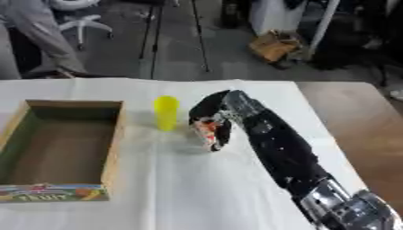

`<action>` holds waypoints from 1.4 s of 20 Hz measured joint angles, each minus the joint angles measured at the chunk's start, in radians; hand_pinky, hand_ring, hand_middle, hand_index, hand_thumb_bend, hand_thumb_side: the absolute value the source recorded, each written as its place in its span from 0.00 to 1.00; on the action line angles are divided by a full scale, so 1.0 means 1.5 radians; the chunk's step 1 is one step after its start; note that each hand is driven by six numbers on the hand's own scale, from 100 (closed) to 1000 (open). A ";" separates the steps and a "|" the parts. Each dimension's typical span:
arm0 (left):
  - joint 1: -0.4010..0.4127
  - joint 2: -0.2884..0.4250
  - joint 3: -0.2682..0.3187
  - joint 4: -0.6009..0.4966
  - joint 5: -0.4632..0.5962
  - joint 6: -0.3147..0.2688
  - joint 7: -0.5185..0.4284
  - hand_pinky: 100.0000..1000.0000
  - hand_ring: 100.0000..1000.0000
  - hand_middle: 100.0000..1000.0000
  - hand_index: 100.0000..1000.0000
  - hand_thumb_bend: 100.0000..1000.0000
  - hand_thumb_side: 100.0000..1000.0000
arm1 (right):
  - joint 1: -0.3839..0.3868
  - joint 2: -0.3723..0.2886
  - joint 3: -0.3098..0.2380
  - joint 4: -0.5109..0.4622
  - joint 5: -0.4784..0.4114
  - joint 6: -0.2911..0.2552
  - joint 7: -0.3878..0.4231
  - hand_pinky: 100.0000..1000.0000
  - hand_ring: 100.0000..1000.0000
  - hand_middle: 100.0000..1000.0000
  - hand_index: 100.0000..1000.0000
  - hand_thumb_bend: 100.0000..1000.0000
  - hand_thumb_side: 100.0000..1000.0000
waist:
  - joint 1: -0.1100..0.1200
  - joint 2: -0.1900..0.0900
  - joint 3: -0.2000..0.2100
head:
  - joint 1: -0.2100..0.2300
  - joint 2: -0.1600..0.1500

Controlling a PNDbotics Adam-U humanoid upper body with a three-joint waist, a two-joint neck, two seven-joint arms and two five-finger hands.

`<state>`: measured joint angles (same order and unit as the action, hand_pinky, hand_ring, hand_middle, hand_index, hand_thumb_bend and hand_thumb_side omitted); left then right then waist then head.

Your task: Pick up objects on the table and place them in the box.

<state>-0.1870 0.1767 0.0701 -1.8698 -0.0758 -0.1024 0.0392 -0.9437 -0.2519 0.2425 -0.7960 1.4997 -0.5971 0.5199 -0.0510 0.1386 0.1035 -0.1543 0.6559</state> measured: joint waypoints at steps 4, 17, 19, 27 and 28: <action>0.000 0.000 0.000 0.000 0.001 -0.001 -0.001 0.63 0.76 0.61 0.81 0.36 1.00 | 0.001 0.000 -0.006 0.007 0.002 0.000 0.000 1.00 1.00 0.93 0.97 0.47 0.24 | 0.000 0.000 0.000 | 0.000 0.000; 0.000 0.000 0.000 -0.002 0.004 -0.004 -0.004 0.63 0.76 0.61 0.81 0.35 1.00 | 0.002 0.000 -0.014 0.017 0.033 -0.001 -0.001 0.81 0.75 0.46 0.93 0.15 0.00 | 0.000 0.000 0.000 | 0.000 0.000; 0.000 0.000 0.000 -0.002 0.004 -0.004 -0.004 0.63 0.76 0.61 0.81 0.35 1.00 | 0.003 0.000 -0.017 0.017 0.033 -0.005 -0.005 0.81 0.75 0.46 0.93 0.13 0.00 | 0.000 0.000 0.000 | 0.000 0.000; 0.001 0.000 0.000 -0.002 0.004 -0.004 -0.004 0.63 0.76 0.61 0.81 0.35 1.00 | -0.002 -0.001 -0.018 -0.027 0.010 -0.030 -0.036 0.81 0.74 0.45 0.92 0.13 0.00 | 0.003 0.000 -0.007 | 0.001 0.000; 0.001 0.000 0.000 -0.002 0.004 -0.004 -0.004 0.63 0.76 0.61 0.81 0.34 1.00 | -0.004 -0.002 -0.018 -0.041 0.002 -0.032 -0.040 0.81 0.73 0.45 0.92 0.12 0.00 | 0.004 0.000 -0.007 | 0.001 0.000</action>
<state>-0.1858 0.1767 0.0702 -1.8723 -0.0696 -0.1089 0.0329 -0.9491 -0.2542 0.2159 -0.8574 1.5030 -0.6452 0.4603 -0.0453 0.1383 0.0924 -0.1534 0.6553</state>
